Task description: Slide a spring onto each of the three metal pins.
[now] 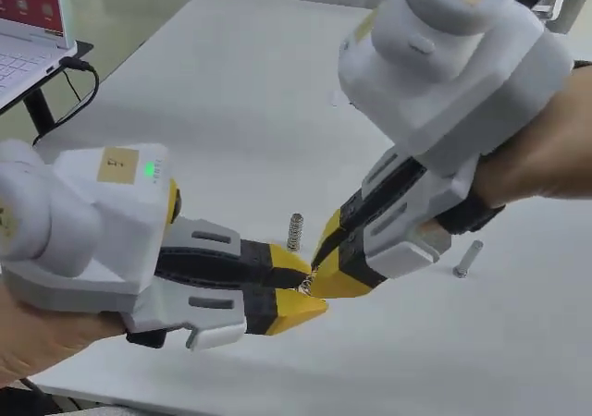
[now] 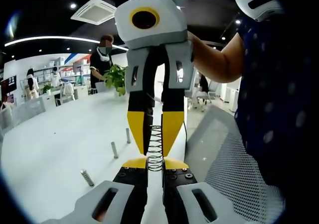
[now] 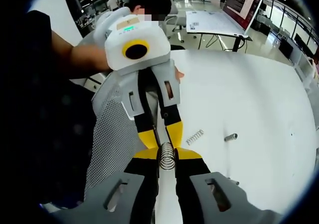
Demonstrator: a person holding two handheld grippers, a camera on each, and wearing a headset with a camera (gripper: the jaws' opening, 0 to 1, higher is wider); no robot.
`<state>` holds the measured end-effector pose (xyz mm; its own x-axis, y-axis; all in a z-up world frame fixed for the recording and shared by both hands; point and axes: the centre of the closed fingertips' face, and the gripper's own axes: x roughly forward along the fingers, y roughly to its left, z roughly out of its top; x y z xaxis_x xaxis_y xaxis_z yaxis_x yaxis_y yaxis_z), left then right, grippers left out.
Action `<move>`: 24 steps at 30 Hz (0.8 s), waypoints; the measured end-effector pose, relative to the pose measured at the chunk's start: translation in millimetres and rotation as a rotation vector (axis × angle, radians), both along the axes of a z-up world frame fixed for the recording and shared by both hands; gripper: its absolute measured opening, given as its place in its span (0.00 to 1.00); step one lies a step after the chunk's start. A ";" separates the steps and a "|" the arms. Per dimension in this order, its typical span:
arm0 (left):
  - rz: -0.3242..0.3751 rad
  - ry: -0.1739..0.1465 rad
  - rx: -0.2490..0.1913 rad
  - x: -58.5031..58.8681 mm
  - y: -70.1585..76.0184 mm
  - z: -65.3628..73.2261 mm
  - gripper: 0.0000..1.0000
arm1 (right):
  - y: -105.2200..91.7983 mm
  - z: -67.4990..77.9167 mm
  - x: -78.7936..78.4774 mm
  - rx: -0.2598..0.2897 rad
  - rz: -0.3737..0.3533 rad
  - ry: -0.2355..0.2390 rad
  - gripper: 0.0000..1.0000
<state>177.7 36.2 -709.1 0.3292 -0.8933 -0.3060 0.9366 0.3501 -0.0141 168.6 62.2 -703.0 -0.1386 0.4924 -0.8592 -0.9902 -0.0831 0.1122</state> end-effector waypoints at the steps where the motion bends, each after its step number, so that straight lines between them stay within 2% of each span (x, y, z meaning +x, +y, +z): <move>1: 0.001 0.000 0.002 0.2 -0.1 -0.2 0.02 | -0.8 -0.4 -0.3 -0.004 0.001 0.001 0.09; 5: 0.006 0.002 -0.002 1.3 -0.5 -1.0 0.02 | -1.6 -1.1 0.5 -0.012 -0.013 0.016 0.09; 10: 0.013 -0.006 0.002 5.1 -1.6 -2.4 0.02 | -2.0 -1.7 4.2 -0.019 -0.023 0.012 0.08; 12: 0.013 0.000 -0.005 6.0 -2.4 -2.5 0.02 | -2.6 -1.6 5.5 -0.024 -0.024 0.012 0.08; 15: 0.017 -0.008 -0.021 7.8 -2.7 -1.4 0.03 | -3.6 -1.5 7.2 -0.028 -0.027 0.013 0.08; 19: 0.022 0.010 -0.040 8.5 -2.9 -0.9 0.08 | -5.3 -2.5 9.9 -0.036 -0.035 0.007 0.08; 24: 0.035 0.031 -0.035 9.5 1.5 -7.9 0.14 | -6.8 -2.1 20.3 -0.042 -0.050 0.002 0.08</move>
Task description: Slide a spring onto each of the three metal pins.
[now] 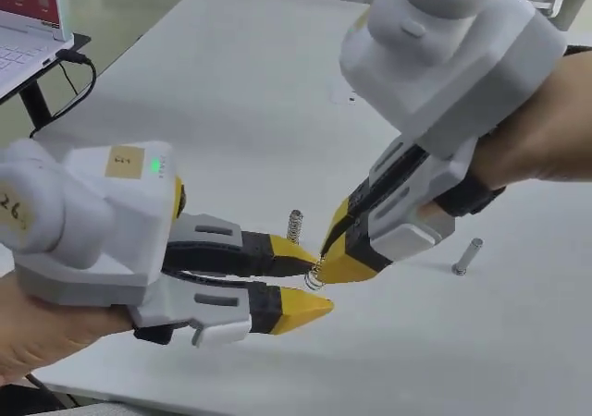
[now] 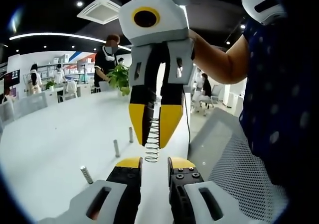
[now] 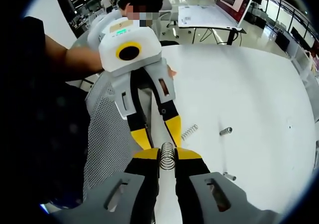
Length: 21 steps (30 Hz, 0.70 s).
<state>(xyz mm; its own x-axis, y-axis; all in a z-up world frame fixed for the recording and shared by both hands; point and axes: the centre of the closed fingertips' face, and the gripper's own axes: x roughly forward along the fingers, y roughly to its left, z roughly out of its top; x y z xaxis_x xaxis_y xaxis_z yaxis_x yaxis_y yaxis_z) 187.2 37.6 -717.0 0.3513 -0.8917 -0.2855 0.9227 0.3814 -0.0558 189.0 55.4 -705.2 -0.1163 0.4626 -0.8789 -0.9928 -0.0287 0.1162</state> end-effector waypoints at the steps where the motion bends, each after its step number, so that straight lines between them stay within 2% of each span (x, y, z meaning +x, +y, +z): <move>1: 0.004 0.006 -0.003 0.1 1.3 -1.4 0.15 | -0.8 -0.1 4.1 -0.003 -0.004 -0.006 0.08; 10: 0.029 0.035 -0.009 1.1 6.8 -6.6 0.29 | -15.7 1.2 25.8 -0.022 -0.058 -0.048 0.08; 21: 0.057 0.052 -0.005 1.1 12.5 -13.6 0.43 | -48.6 3.2 56.7 -0.063 -0.155 -0.098 0.08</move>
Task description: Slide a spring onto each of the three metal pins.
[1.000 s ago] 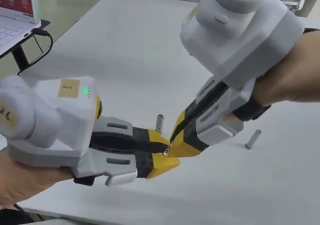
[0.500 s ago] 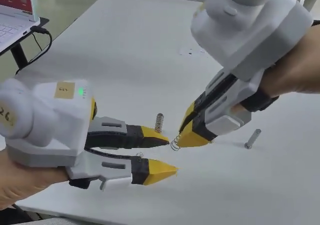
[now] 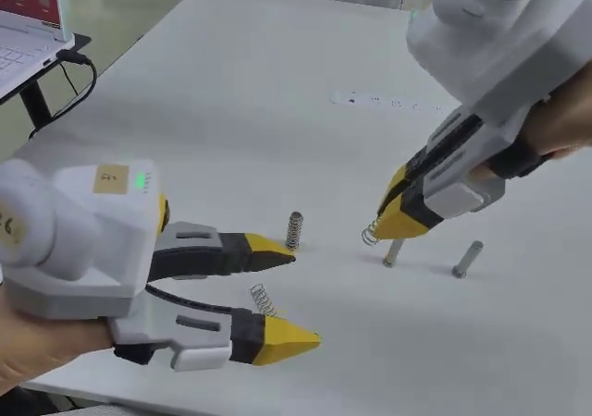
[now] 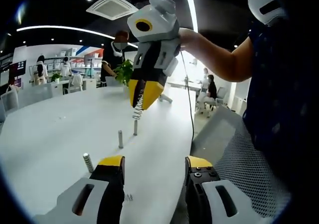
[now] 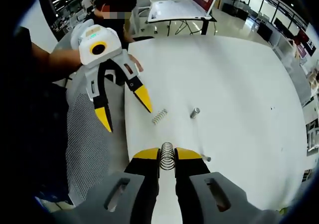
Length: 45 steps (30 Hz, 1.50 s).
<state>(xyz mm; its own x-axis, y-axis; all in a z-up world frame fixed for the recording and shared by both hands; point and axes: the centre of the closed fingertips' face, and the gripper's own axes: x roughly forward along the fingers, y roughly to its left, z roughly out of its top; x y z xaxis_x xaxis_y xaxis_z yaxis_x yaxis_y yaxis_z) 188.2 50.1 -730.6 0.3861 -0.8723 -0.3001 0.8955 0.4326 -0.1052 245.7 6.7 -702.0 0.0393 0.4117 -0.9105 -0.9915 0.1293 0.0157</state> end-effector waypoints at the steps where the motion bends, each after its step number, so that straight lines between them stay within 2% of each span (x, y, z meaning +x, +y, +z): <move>1: 0.003 0.000 -0.002 0.2 0.6 -0.1 0.44 | -3.4 -0.8 4.4 -0.007 -0.011 -0.005 0.08; 7: 0.019 0.006 -0.005 0.1 3.9 -1.8 0.50 | -17.4 -5.7 24.2 -0.040 -0.055 -0.031 0.08; 22: 0.087 0.012 0.005 8.5 18.0 -11.5 0.69 | -30.4 -22.3 63.7 -0.107 -0.113 -0.066 0.08; 26: 0.114 -0.005 0.014 13.2 23.8 -16.1 0.74 | -32.5 -26.0 64.9 -0.113 -0.120 -0.058 0.08; 29: 0.128 -0.002 0.019 15.5 27.1 -20.1 0.77 | -35.0 -28.6 69.1 -0.122 -0.129 -0.062 0.08; 31: 0.136 0.003 0.037 16.5 30.3 -26.2 0.79 | -36.7 -30.5 71.7 -0.132 -0.130 -0.067 0.08; 35: 0.148 0.007 0.045 17.6 33.2 -30.5 0.83 | -37.4 -35.8 73.8 -0.138 -0.136 -0.054 0.08; 40: 0.161 0.002 0.046 19.9 34.7 -31.0 0.87 | -39.3 -47.8 75.7 -0.173 -0.132 -0.052 0.08; 45: 0.160 0.000 0.052 19.6 34.8 -31.9 0.88 | -39.8 -62.4 79.6 -0.198 -0.140 -0.019 0.09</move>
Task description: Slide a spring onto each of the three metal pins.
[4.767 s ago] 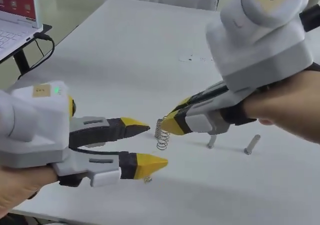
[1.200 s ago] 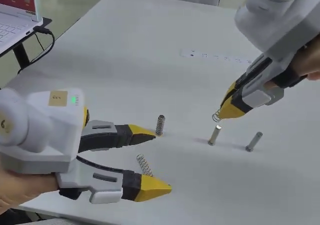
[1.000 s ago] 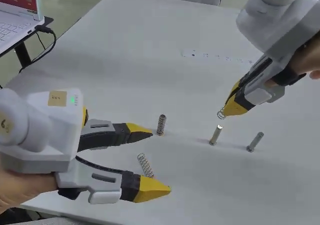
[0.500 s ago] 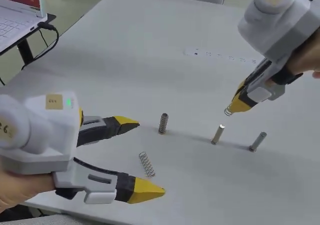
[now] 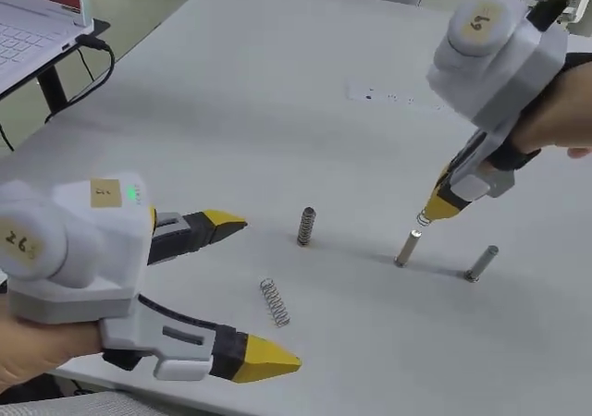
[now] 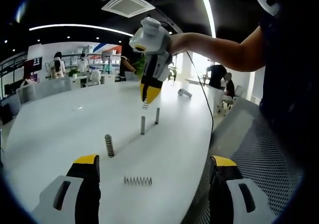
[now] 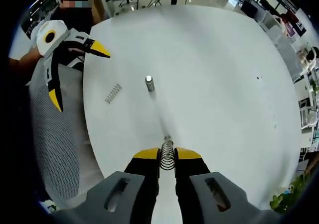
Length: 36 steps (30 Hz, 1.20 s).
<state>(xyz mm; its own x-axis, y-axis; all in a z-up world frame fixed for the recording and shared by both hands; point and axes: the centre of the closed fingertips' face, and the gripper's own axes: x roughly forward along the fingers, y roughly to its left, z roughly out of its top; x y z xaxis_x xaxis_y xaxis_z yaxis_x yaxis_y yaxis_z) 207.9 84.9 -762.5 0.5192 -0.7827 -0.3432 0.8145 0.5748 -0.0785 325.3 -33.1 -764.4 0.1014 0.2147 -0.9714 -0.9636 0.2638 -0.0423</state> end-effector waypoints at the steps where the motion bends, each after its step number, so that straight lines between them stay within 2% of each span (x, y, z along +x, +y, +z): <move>1: 0.000 0.002 0.001 -0.4 -0.2 -0.2 0.89 | 0.3 -1.8 0.8 -0.001 0.001 0.001 0.09; 5: 0.004 0.000 0.002 -1.1 0.6 0.0 0.90 | -0.4 -11.2 2.3 -0.016 -0.010 0.023 0.09; 9: 0.007 0.001 0.000 -1.6 1.8 0.8 0.89 | -2.5 -18.1 4.2 -0.034 -0.010 0.025 0.09; 17: 0.007 0.000 -0.005 -2.3 2.8 1.4 0.88 | 0.9 -20.6 2.9 -0.038 -0.015 0.038 0.09; 26: 0.013 0.001 -0.006 -3.8 6.8 2.7 0.87 | 1.2 -30.6 3.4 -0.060 -0.015 0.057 0.09; 36: 0.016 0.005 -0.007 -5.3 7.5 3.4 0.85 | 0.3 -52.9 3.7 -0.087 -0.027 0.076 0.09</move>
